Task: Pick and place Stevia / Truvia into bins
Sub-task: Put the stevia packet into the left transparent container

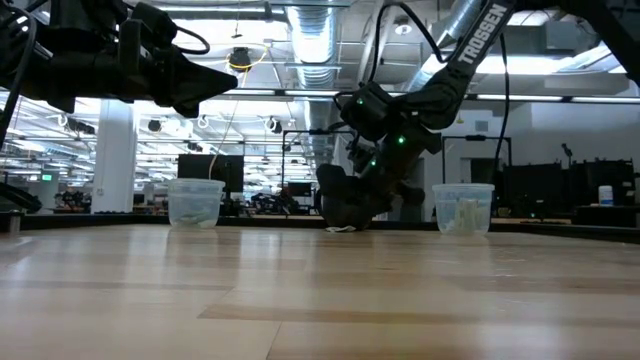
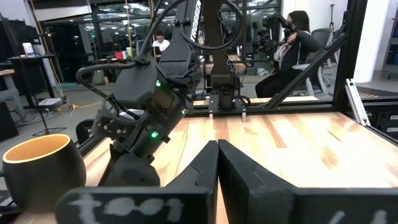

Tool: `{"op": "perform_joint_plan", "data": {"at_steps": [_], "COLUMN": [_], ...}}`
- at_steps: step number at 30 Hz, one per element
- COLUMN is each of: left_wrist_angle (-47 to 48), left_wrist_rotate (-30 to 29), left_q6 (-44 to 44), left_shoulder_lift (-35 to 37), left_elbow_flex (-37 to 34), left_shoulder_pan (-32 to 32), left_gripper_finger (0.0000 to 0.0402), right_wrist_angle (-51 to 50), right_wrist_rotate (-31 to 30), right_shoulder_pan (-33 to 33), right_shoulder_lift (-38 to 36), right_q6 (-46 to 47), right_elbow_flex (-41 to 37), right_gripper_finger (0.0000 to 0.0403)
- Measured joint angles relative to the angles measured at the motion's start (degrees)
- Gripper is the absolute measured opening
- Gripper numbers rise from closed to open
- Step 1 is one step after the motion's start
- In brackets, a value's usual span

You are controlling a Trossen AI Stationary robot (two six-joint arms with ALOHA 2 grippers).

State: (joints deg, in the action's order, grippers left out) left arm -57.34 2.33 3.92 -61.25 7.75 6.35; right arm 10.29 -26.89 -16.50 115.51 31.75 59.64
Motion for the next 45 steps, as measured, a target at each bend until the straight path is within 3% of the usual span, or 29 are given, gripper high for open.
{"op": "perform_joint_plan", "data": {"at_steps": [21, 27, 45], "left_wrist_angle": [-0.20, -0.28, -0.42], "left_wrist_rotate": [0.04, 0.05, 0.13], "left_q6": [-2.15, -3.27, -4.44], "left_shoulder_lift": [0.00, 0.00, 0.00], "left_elbow_flex": [0.00, 0.00, 0.00], "left_shoulder_pan": [0.00, 0.00, 0.00], "left_gripper_finger": [0.0000, 0.0000, 0.0000], "right_wrist_angle": [-0.04, -5.05, -6.63], "right_wrist_rotate": [2.52, 2.79, 5.23], "right_shoulder_pan": [-2.42, -2.41, -3.54], "right_shoulder_lift": [0.04, 0.08, 0.08], "right_q6": [-0.66, -0.91, -3.61], "right_elbow_flex": [0.01, 1.87, 1.90], "right_gripper_finger": [0.0120, 0.0120, 0.0120]}}
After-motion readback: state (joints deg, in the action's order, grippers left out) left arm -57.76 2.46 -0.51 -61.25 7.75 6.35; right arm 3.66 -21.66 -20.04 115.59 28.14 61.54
